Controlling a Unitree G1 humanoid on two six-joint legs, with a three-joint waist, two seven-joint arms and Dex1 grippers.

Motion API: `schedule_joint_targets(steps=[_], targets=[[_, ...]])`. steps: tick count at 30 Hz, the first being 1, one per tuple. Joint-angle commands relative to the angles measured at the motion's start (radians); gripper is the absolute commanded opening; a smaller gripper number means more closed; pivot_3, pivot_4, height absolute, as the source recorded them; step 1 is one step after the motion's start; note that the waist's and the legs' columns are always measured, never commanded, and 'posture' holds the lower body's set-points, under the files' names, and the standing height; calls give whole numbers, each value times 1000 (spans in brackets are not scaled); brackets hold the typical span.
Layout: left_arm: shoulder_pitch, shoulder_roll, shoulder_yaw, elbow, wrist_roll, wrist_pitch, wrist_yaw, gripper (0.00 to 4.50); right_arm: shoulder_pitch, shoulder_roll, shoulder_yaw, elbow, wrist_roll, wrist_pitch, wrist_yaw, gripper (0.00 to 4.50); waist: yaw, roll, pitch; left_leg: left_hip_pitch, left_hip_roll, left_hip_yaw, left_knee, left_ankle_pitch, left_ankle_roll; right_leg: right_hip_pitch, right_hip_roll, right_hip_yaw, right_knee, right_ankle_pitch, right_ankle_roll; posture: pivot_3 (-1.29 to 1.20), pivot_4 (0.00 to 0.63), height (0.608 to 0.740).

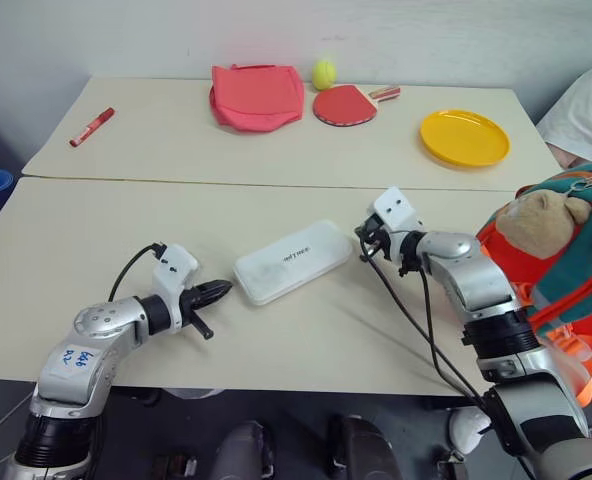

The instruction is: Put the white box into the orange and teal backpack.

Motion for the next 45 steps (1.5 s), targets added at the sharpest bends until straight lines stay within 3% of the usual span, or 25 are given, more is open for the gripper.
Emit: schedule_joint_targets(steps=[1, 16, 23, 29, 32, 36, 39, 45], targets=[[-22, 1, -14, 7, 1, -19, -14, 22, 0, 9, -35, -32, 42, -29, 51, 0, 0, 0, 0, 0, 0, 0, 0, 0, 0, 0, 0, 0, 0, 0, 0, 0, 150, 740], [-45, -9, -26, 65, -2, -89, -73, 22, 224, -78, -58, -373, 167, 107, 214, 0, 3, 0, 0, 0, 1, -1, 0, 0, -1, 0, -2, 0, -1, 0, 0, 0, 150, 740], [33, 24, -40, 16, 1, -146, -136, 22, 417, -177, -122, -623, 226, 191, 215, 0, 3, 0, 0, 0, 1, -1, 0, -2, -2, 0, -3, 0, -2, 0, 0, 0, 150, 740], [60, 12, -1, 29, -23, -114, -123, 22, 533, -234, -182, -681, 223, 190, 181, 0, 6, 0, 0, 1, 1, -1, 0, -5, -7, 0, -4, 0, -3, 0, 0, 0, 150, 740], [39, 52, 63, 102, -87, 54, -116, 610, 597, -276, -209, -680, 203, 147, 179, 0, 13, 0, 0, 1, 1, -1, 0, -5, -7, 0, -4, 0, -4, 0, 0, 0, 150, 740], [-44, 139, 149, 232, -278, 455, -169, 1814, 644, -312, -227, -678, 214, 122, 186, 0, 22, -1, 0, 2, 1, -1, 0, -2, -2, 0, -2, 1, -3, 0, 0, 0, 150, 740], [-140, 169, 149, 356, -317, 597, -178, 2666, 636, -322, -213, -669, 212, 108, 188, 0, 25, -1, 0, 6, 2, 0, 0, -2, -3, 2, -1, 2, -2, -1, -1, 0, 150, 740], [-441, 56, 106, 696, -336, 798, -175, 4354, 574, -283, -122, -587, 161, 19, 179, 0, 43, -2, 0, 7, 1, -1, 1, -3, -7, 3, 1, 1, 0, -1, -2, 0, 150, 740]])
